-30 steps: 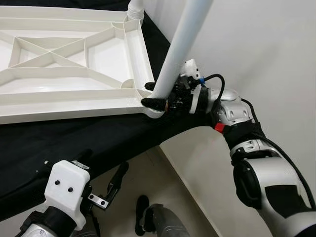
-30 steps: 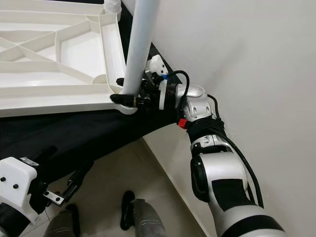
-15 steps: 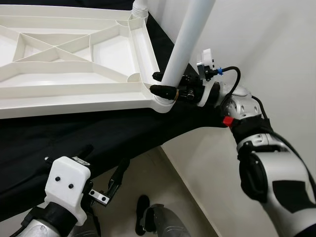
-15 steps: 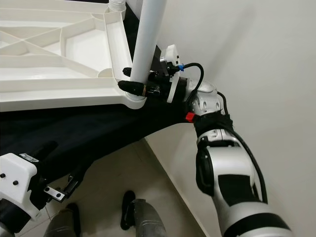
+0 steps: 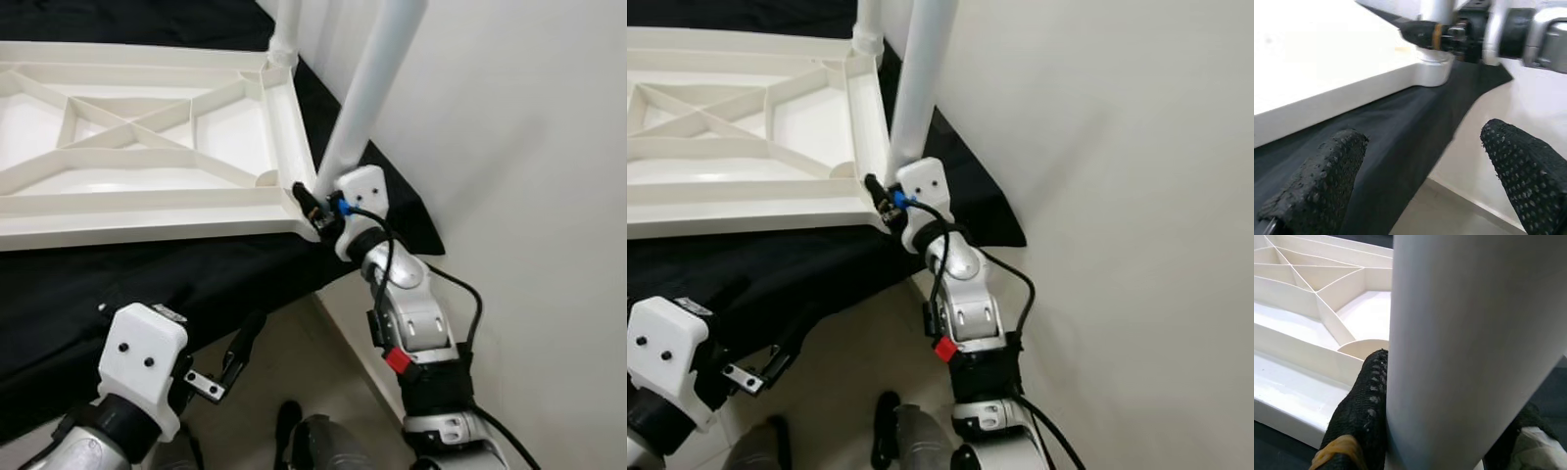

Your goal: Building children table

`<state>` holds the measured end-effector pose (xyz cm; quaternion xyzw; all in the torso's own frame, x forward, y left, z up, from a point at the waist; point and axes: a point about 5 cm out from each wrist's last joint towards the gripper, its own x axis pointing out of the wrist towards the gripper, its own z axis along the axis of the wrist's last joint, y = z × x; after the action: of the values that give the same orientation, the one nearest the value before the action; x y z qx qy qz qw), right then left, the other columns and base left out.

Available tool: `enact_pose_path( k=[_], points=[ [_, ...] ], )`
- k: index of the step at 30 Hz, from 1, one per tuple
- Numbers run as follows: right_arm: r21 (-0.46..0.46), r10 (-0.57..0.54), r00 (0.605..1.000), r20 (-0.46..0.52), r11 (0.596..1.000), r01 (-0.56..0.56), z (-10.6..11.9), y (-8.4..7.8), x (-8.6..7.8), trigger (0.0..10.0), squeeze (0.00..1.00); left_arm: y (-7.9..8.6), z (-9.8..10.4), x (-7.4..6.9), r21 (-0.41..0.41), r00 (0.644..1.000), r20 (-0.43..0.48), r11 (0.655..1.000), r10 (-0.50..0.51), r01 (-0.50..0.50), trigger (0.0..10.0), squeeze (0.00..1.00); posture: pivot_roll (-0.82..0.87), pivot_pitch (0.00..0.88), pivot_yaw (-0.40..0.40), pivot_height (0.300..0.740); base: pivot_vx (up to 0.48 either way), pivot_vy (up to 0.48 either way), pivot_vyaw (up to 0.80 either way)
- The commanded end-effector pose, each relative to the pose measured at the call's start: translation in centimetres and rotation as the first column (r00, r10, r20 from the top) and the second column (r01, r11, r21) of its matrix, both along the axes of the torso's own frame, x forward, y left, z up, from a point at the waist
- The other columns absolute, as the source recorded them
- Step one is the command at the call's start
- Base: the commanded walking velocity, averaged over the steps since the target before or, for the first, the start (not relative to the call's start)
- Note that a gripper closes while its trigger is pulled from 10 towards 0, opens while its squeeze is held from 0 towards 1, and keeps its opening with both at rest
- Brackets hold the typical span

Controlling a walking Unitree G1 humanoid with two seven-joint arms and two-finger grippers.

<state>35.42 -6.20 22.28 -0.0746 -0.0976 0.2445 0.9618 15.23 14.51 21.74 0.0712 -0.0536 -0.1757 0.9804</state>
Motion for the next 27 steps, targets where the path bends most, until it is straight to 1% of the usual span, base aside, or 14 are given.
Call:
enact_pose_path(
  k=[1,3,4,6,7,8,9,10,11,12,17,18,23,27],
  points=[
    [-0.097,-0.029,0.996,-0.079,0.995,0.021,-2.2,0.9,0.1,0.0,0.00,-0.3,-0.4,-0.3,-0.009,0.999,-0.034,1.000,-0.018,0.017,10.0,0.00,0.12,0.291,-0.223,0.740,0.000,0.000,0.00],
    [-0.093,-0.009,0.996,-0.089,0.996,0.001,-2.0,1.5,-0.1,0.3,0.00,-0.2,-0.4,-0.2,-0.005,0.999,-0.032,1.000,-0.016,0.015,10.0,0.00,0.12,0.290,-0.222,0.740,0.000,0.000,0.00],
    [-0.040,0.015,0.995,-0.099,0.999,-0.019,-1.3,2.2,-0.5,10.0,0.00,-0.1,-0.3,-0.2,-0.001,0.999,-0.031,1.000,-0.013,0.013,10.0,0.00,0.13,0.291,-0.219,0.740,0.000,0.000,0.00],
    [-0.016,0.063,0.994,-0.090,0.998,-0.065,-0.6,2.9,-1.0,10.0,0.00,-0.1,-0.3,-0.2,0.001,0.999,-0.031,1.000,-0.011,0.011,10.0,0.00,0.13,0.291,-0.219,0.740,0.000,0.000,0.00],
    [0.064,0.192,0.978,-0.085,0.980,-0.187,0.2,3.4,-1.3,10.0,0.00,-0.2,-0.4,-0.2,0.002,0.999,-0.036,1.000,-0.017,0.017,10.0,0.00,0.12,0.293,-0.216,0.740,0.000,0.000,0.00],
    [0.064,0.192,0.978,-0.085,0.980,-0.187,0.2,3.4,-1.3,10.0,0.00,-0.2,-0.4,-0.2,0.002,0.999,-0.036,1.000,-0.017,0.017,10.0,0.00,0.12,0.293,-0.216,0.740,0.000,0.000,0.00],
    [0.121,0.317,0.947,-0.044,0.943,-0.310,1.3,3.2,-1.3,10.0,1.00,-0.3,-0.4,-0.2,0.001,0.999,-0.041,1.000,-0.023,0.023,10.0,0.00,0.12,0.298,-0.214,0.740,0.000,0.000,0.00],
    [0.142,0.450,0.893,0.003,0.884,-0.446,2.4,2.7,-1.3,10.0,1.00,-0.4,-0.5,-0.2,-0.001,0.999,-0.046,1.000,-0.028,0.028,10.0,0.00,0.12,0.302,-0.214,0.740,0.000,0.000,0.00],
    [0.142,0.450,0.893,0.003,0.884,-0.446,2.4,2.7,-1.3,10.0,1.00,-0.4,-0.5,-0.2,-0.001,0.999,-0.046,1.000,-0.028,0.028,10.0,0.00,0.12,0.302,-0.214,0.740,0.000,0.000,0.00],
    [0.130,0.587,0.806,0.076,0.795,-0.592,4.3,1.0,-1.0,10.0,1.00,-0.5,-0.6,-0.2,-0.005,0.998,-0.050,1.000,-0.031,0.031,10.0,0.00,0.12,0.309,-0.217,0.740,0.000,0.000,0.00],
    [0.059,0.627,0.771,0.116,0.770,-0.635,5.7,-0.2,-0.7,10.0,1.00,-0.5,-0.6,-0.2,-0.006,0.998,-0.052,1.000,-0.031,0.031,10.0,0.00,0.13,0.313,-0.218,0.740,0.000,0.000,0.00],
    [0.035,0.646,0.755,0.115,0.757,-0.653,6.2,-0.9,-0.3,10.0,0.00,-0.6,-0.7,-0.3,-0.006,0.998,-0.056,1.000,-0.031,0.031,10.0,0.00,0.13,0.324,-0.221,0.740,0.000,0.000,0.00],
    [-0.041,0.693,0.717,0.073,0.720,-0.692,6.8,-2.3,0.4,10.0,0.00,-0.6,-0.8,-0.4,-0.010,0.998,-0.061,1.000,-0.029,0.029,10.0,0.00,0.14,0.329,-0.223,0.740,0.000,0.000,0.00],
    [-0.111,0.750,0.661,0.007,0.658,-0.745,6.5,-2.6,0.5,10.0,0.00,-0.6,-0.8,-0.4,-0.010,0.998,-0.060,1.000,-0.026,0.025,10.0,0.00,0.14,0.331,-0.226,0.740,0.000,0.000,0.00]
  ],
)
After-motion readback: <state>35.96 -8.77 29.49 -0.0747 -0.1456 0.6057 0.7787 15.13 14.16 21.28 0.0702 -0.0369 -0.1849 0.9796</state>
